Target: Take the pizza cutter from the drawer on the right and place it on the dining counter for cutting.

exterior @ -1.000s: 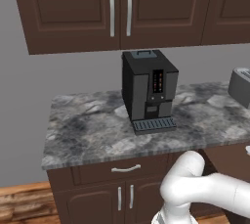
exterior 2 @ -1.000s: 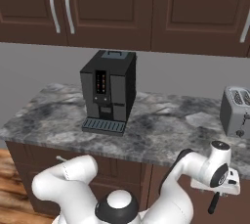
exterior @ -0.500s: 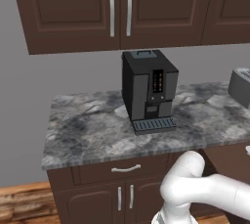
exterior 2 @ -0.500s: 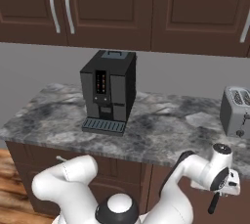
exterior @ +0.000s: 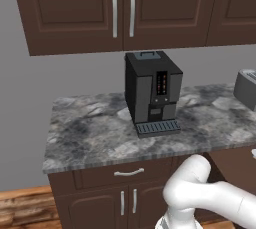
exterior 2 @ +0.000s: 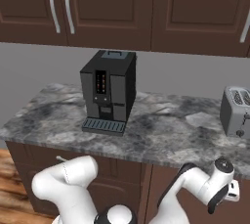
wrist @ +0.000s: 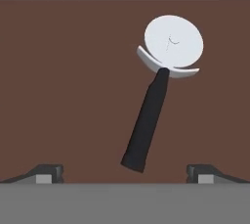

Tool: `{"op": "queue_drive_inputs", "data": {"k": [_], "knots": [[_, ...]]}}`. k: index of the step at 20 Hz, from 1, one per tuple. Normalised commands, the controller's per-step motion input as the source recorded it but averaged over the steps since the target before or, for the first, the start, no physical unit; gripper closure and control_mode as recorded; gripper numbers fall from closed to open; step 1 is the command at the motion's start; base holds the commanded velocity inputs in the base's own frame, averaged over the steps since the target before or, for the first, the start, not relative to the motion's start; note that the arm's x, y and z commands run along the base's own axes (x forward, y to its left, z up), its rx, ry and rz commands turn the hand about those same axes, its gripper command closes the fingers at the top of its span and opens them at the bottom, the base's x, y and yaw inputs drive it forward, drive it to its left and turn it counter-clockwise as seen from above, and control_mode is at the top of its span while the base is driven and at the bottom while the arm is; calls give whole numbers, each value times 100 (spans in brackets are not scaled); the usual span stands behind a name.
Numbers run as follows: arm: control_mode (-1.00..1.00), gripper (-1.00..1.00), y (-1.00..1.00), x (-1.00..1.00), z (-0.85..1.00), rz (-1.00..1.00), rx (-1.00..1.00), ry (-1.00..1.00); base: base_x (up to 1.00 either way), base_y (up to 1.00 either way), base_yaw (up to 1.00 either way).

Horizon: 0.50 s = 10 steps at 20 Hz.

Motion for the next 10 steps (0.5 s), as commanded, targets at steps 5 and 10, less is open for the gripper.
{"op": "queue_drive_inputs", "data": {"k": [5, 10], "knots": [[-100, -100, -12, 0, -30, 0, 0, -3, 0, 0, 0], [-100, -100, -5, 3, -17, 0, 0, 0, 0, 0, 0]]}}
